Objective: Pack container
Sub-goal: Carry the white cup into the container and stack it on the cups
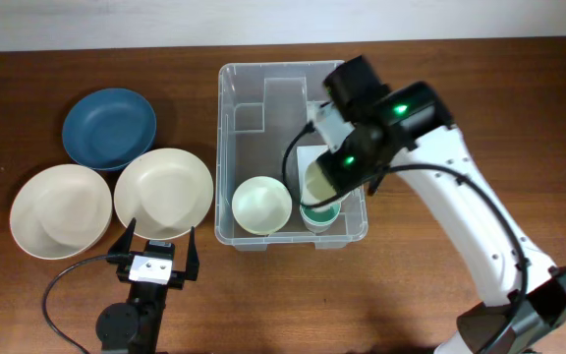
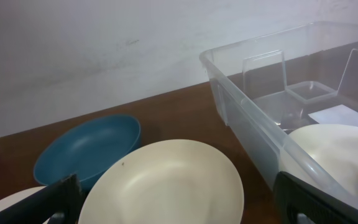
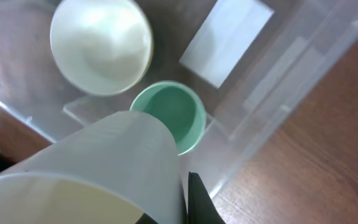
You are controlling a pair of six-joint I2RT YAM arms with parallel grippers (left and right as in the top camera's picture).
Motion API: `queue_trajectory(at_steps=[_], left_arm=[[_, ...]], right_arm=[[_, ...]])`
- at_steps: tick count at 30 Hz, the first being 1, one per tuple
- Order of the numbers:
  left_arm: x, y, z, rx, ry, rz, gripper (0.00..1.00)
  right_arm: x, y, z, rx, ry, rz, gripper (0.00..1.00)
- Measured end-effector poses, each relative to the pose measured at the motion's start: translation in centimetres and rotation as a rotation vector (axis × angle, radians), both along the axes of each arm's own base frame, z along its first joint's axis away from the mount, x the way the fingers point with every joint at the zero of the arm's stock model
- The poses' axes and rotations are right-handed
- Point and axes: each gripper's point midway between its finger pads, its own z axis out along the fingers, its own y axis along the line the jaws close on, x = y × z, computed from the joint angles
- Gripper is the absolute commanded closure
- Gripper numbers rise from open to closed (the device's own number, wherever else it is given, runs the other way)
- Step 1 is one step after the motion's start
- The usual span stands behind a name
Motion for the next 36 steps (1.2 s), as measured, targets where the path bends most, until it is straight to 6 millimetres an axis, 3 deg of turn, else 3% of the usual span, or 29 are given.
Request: queue_trajectory(at_steps=[9,17,32,35,36], left_arm=[[0.0,0.0,0.0,0.0,0.0,0.0,0.01],[0.0,0.0,0.0,0.0,0.0,0.0,0.01],[0.0,0.0,0.0,0.0,0.0,0.0,0.01],[0.0,0.0,0.0,0.0,0.0,0.0,0.0],[0.0,0.0,0.0,0.0,0.0,0.0,0.01]], right_arm=[[-0.6,-0.8,-2.7,-0.098,0.024,-0.025,0.96],[0.7,-0.3,-3.2,-0.085,-0.026,-0.035,0.96],[0.9,-0.6,-3.4,-0.1,-0.033,-0.042,0.95],[0.9,-0.7,-3.4,-0.104,-0.036,-0.047,0.62],[1.0,-0.7,-3.4,-0.106,-0.039,-0.048,0.58]])
